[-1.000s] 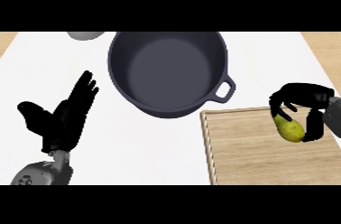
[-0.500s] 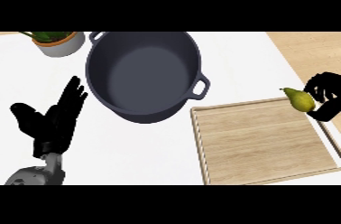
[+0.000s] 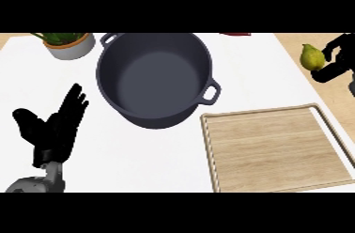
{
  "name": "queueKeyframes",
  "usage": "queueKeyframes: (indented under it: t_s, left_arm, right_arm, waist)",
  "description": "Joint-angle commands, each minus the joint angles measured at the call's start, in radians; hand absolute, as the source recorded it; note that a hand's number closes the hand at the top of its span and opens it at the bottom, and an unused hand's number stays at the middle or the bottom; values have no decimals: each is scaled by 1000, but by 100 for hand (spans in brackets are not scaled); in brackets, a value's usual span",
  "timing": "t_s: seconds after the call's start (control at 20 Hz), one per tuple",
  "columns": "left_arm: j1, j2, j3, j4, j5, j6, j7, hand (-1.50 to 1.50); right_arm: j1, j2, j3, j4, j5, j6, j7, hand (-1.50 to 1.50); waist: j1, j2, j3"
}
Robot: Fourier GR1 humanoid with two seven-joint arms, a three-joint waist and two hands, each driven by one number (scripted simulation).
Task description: Pick the pear from the tray and place it in the pot
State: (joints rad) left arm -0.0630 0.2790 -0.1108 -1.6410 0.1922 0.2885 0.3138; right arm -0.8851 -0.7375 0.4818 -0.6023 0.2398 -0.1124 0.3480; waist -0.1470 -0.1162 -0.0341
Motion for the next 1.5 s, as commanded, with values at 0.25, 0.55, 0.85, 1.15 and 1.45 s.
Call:
queueKeyframes:
  t_s: [0.25,0.55,0.85,1.15,1.45]
  left_arm:
    - [-10,5,-22,-1,4,-31,6,0]
    - [-38,-18,-44,-9,10,-41,-1,0]
    - [-55,-27,-43,-15,20,-49,-7,0]
    - [-65,-31,-39,6,16,-59,-36,0]
    - [-85,-48,-53,3,5,-49,-25,0]
  right_arm:
    - [-308,131,51,-137,167,-235,398,150]
    - [-504,293,132,-150,315,-258,777,150]
    - [-670,455,171,-80,448,-184,1118,150]
    - [-727,582,92,112,523,-201,1138,150]
    - [-746,711,29,270,568,-196,1139,150]
  waist:
    - [91,9,1]
    - [122,42,11]
    - [136,65,22]
    - [138,93,28]
    - [143,103,31]
